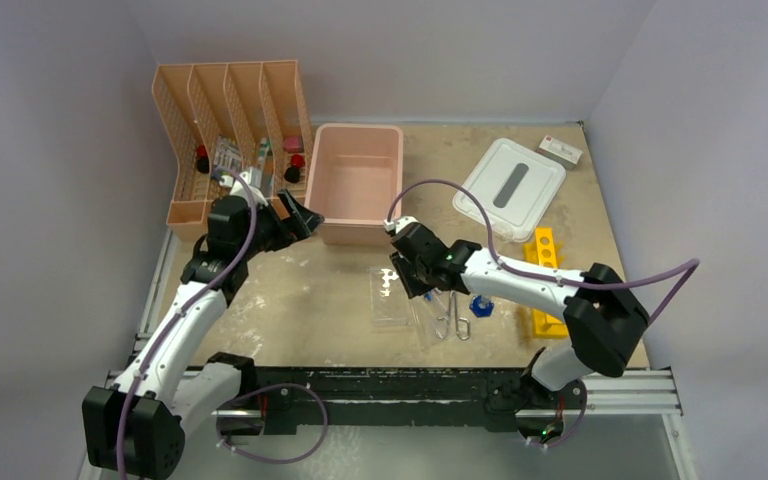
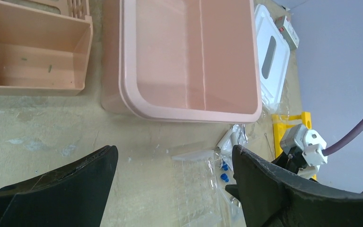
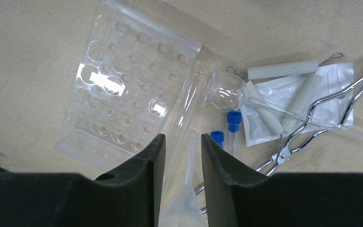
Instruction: Organize the chemistry lab equipment
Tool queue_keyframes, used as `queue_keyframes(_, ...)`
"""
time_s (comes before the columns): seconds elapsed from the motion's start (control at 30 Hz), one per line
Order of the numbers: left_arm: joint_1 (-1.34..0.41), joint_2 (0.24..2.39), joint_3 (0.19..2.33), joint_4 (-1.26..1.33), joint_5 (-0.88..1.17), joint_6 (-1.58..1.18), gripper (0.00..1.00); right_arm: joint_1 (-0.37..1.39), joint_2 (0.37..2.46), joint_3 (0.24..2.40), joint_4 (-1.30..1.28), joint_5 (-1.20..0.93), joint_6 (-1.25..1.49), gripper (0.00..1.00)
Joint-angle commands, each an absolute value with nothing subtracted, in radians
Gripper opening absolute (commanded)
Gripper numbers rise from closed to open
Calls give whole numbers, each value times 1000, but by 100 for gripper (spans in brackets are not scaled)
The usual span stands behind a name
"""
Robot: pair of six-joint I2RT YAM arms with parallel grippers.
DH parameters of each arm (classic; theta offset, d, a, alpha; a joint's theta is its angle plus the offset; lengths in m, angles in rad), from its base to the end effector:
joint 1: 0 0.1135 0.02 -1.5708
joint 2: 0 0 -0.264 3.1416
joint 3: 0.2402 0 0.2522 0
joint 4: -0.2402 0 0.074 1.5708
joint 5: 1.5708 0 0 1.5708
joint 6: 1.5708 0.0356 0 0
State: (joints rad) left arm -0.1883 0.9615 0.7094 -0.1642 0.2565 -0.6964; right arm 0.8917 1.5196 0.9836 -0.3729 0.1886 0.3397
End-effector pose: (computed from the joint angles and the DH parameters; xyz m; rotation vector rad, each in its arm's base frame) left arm 0.2147 -0.0501 0.2831 -0.3505 2.0385 -0.8148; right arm 0.2029 0.2407 0.2177 -0.5983 2.4082 0.3006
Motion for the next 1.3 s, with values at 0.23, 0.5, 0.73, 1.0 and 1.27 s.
queue_keyframes(0.23,-198,920,695,-190,234,-695,89,910,1574,943,-261,75,267,37)
queue_keyframes(0.5,-198,893,724,-290,122,-683,88,961,1668,1022,-214,62,204,40)
queue_keyframes(0.73,-198,857,763,-460,-86,-698,88,1025,1748,1099,-159,35,165,50)
queue_keyframes(1.0,-196,836,772,-714,-317,-927,88,1037,1836,1189,-41,40,164,59)
queue_keyframes(1.27,-197,835,707,-810,-253,-1077,87,1040,1911,1271,109,2,197,64)
